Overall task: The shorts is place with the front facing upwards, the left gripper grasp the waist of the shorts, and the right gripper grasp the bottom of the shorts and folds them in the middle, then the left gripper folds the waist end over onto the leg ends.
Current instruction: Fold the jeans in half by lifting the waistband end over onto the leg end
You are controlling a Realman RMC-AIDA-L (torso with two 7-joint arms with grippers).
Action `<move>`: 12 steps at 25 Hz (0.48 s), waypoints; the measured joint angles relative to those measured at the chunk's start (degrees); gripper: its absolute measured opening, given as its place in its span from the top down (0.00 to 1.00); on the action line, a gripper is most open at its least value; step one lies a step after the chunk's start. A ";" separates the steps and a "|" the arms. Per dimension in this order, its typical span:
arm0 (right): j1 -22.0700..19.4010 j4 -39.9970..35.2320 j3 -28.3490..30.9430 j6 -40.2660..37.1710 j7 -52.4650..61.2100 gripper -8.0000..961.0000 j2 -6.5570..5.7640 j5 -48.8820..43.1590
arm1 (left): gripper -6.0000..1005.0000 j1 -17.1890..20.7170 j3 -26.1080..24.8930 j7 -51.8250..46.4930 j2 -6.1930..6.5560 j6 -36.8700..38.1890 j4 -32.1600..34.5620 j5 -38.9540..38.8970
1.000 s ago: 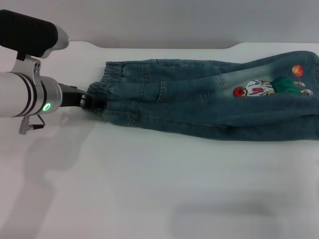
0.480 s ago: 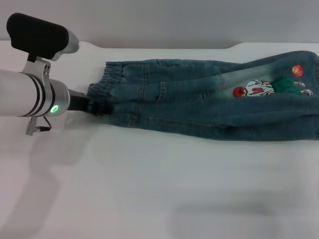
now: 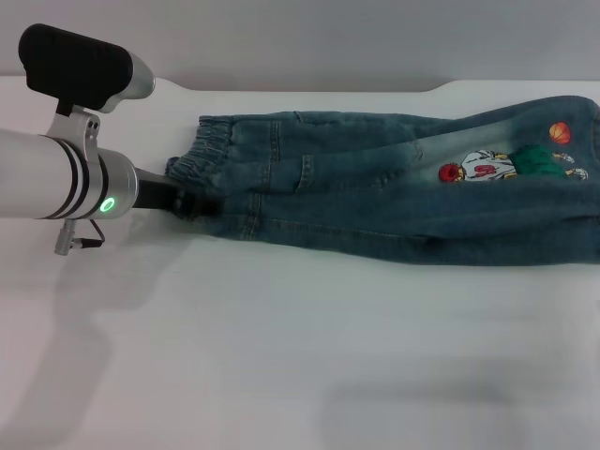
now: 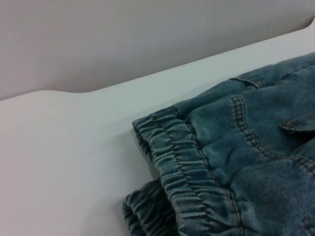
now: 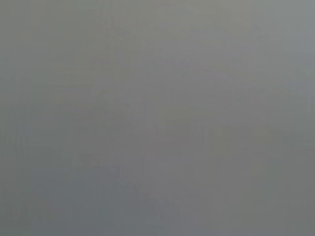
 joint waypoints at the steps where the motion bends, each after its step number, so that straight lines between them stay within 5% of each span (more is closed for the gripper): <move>1: 0.03 0.01 0.00 0.02 0.00 0.99 -0.02 0.00 | 0.18 0.00 -0.01 0.01 0.00 0.10 0.12 -0.01; 12: -0.40 0.85 0.00 0.06 0.00 0.99 -0.08 -0.26 | 0.18 -0.24 0.18 2.15 -0.05 1.89 1.20 -0.19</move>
